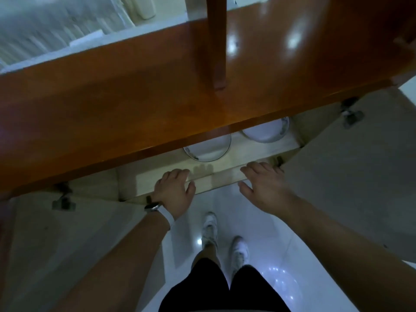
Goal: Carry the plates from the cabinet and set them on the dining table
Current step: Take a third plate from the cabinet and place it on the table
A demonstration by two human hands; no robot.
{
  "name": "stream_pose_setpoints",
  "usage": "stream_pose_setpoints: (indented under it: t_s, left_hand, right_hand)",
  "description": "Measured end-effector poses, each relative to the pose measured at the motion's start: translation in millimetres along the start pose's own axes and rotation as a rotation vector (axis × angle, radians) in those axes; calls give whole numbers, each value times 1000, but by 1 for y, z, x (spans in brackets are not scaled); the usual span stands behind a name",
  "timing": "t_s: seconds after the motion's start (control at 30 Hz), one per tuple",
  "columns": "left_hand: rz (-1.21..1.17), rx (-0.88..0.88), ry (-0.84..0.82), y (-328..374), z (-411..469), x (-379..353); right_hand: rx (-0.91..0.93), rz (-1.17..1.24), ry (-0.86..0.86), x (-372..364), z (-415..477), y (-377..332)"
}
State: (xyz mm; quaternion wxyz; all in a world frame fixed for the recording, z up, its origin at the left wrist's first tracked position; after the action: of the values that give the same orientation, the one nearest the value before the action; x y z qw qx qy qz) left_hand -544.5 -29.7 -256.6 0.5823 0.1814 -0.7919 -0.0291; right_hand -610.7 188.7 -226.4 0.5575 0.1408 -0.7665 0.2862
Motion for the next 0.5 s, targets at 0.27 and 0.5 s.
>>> stream_pose_setpoints:
  t_s: [0.27, 0.5]
  left_hand:
    - [-579, 238, -90, -61, 77, -95]
    - [-917, 356, 16, -92, 137, -129]
  right_hand:
    - [-164, 288, -106, -101, 78, 49]
    - [-435, 743, -113, -163, 133, 87]
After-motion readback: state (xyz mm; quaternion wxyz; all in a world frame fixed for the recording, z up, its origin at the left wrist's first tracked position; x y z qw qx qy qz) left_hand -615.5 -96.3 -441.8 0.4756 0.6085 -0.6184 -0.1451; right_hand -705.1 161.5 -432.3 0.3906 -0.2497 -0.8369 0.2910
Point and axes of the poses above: each hand's wrist, its own z-axis towards the middle knuckle, its own x-axis out of the back of the hand, y = z × x, the point moved 10 cm from there along z, towards the middle knuckle, and after that the axes turned 8 degrees about -y, right-handed, at the moved point
